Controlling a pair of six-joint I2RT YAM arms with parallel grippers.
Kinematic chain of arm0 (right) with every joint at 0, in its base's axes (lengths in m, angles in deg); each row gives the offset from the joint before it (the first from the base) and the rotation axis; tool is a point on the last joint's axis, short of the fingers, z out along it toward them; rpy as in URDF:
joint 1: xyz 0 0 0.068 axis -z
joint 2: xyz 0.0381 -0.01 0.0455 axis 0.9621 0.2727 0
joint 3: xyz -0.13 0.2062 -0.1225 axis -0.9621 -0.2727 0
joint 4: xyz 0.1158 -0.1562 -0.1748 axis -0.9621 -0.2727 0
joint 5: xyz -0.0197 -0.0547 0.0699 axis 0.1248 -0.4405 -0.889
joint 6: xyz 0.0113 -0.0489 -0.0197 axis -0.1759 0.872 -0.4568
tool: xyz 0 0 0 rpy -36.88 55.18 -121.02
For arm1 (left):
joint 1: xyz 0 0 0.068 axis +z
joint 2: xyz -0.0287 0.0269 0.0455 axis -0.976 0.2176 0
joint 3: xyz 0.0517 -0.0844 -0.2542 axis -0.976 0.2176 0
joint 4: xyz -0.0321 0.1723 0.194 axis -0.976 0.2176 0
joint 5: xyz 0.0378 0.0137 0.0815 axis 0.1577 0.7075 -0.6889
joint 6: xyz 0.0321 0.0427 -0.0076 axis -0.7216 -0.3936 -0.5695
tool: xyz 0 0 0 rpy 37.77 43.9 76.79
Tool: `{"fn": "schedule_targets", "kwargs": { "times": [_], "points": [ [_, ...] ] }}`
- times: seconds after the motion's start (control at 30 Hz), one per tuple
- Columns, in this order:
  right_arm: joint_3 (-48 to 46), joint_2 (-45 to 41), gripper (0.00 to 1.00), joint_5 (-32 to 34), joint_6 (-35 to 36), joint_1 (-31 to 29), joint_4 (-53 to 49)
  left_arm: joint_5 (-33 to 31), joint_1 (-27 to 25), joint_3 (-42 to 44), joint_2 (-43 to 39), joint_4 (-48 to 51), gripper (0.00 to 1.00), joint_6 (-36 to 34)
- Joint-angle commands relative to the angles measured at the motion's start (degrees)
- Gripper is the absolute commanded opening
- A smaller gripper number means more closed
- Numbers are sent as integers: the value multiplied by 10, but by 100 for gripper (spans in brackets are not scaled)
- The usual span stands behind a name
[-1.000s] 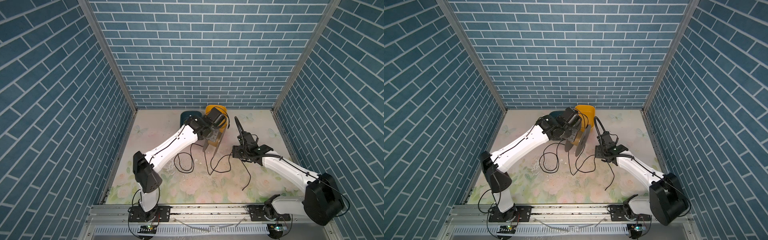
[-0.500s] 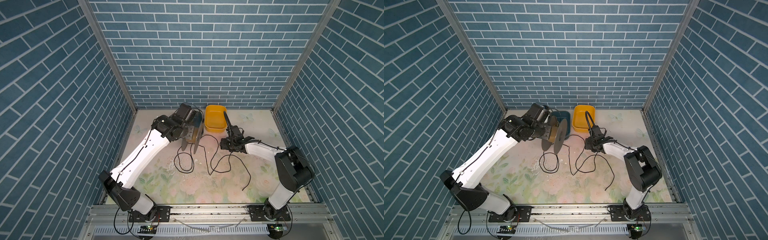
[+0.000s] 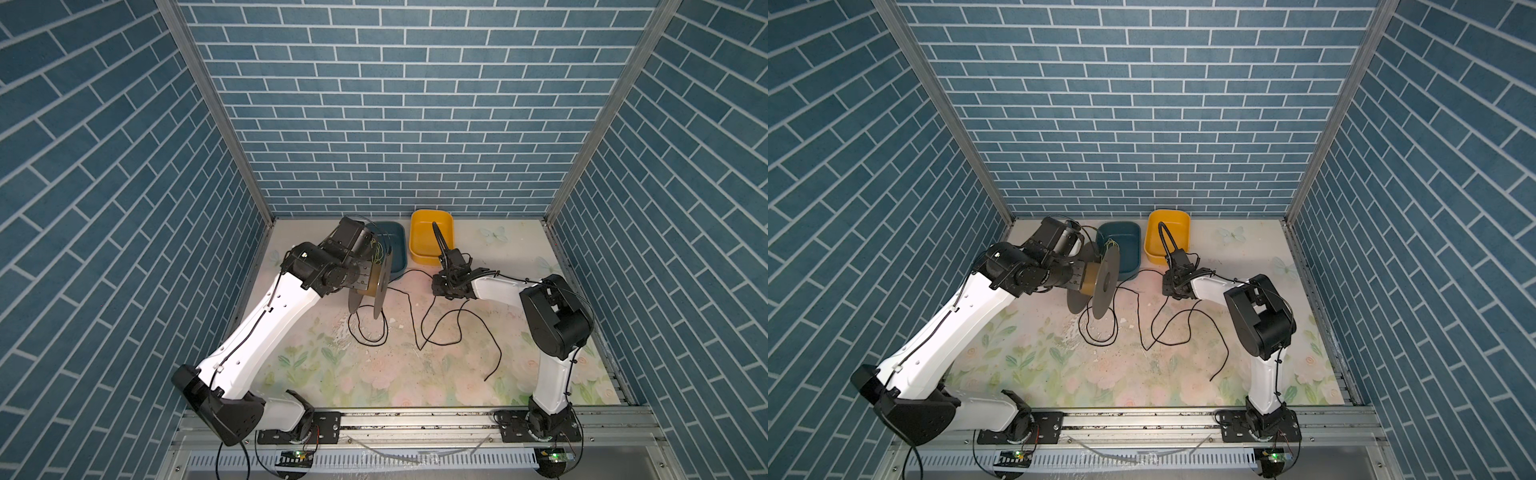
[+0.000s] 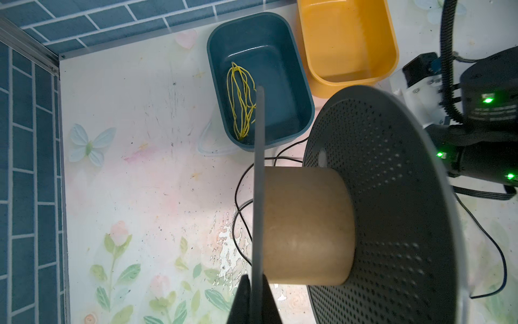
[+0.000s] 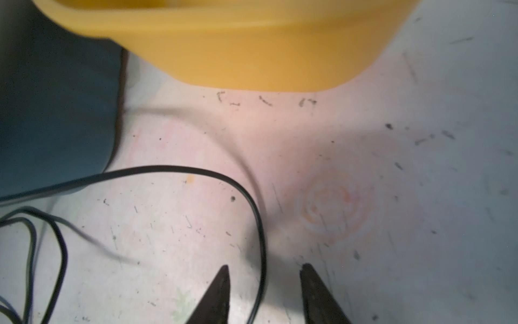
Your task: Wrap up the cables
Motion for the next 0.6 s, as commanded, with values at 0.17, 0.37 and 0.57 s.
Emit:
{"fn": "schedule_targets", "kwargs": {
  "times": [0.17, 0.37, 0.57],
  "points": [
    [7, 26, 28, -97, 24, -26, 35, 15, 6, -23, -16, -16, 0, 0],
    [9, 36, 30, -209, 53, -70, 66, 30, 6, -36, -9, -24, 0, 3],
    [8, 42, 31, -261, 59, -110, 89, 40, 6, -55, 5, -26, 0, 2]
  ]
}}
